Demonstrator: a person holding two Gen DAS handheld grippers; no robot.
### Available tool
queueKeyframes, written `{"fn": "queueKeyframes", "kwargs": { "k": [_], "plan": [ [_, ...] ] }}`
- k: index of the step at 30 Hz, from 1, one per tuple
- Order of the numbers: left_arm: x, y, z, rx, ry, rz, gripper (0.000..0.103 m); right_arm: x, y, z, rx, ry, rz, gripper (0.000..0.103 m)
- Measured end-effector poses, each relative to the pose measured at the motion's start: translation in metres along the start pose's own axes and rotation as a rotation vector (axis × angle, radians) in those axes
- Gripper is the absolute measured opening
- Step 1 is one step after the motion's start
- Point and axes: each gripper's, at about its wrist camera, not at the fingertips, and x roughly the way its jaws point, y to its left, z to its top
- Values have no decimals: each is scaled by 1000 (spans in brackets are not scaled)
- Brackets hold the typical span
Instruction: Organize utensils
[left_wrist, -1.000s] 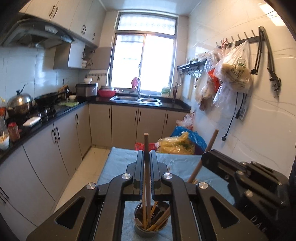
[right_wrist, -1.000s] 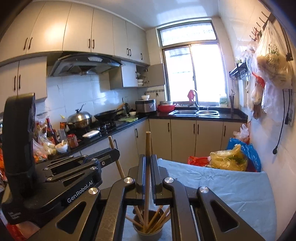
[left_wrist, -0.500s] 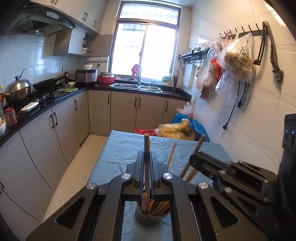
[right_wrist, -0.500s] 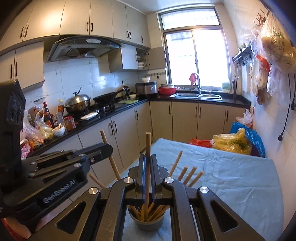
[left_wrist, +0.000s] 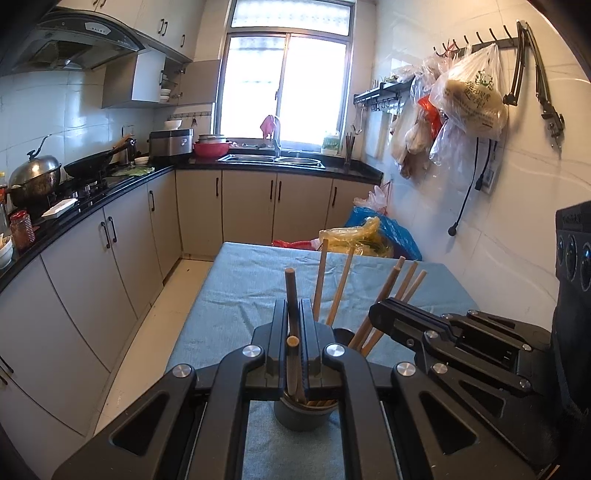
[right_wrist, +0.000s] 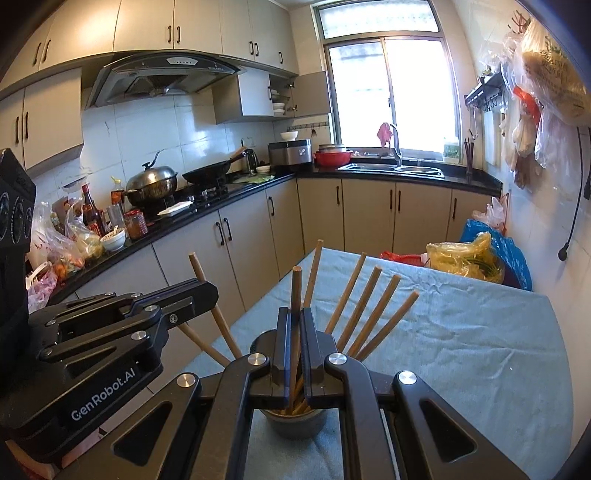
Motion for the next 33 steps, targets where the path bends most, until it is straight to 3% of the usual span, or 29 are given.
{"fn": "queueKeyframes", "kwargs": {
  "k": [13, 29, 30, 33],
  "plan": [
    [5, -3, -6, 16, 8, 18, 6, 5, -2, -7, 9, 30, 2, 5],
    [-2, 2, -8, 1, 8, 39, 7, -16, -3, -2, 11, -6, 5, 5],
    [-6, 1, -8, -2, 4, 42, 12, -21, -4, -1, 17, -13, 4, 5],
    [-24, 0, -12, -11, -34, 82, 45, -39, -6, 0, 30, -37, 9, 8]
  ]
}}
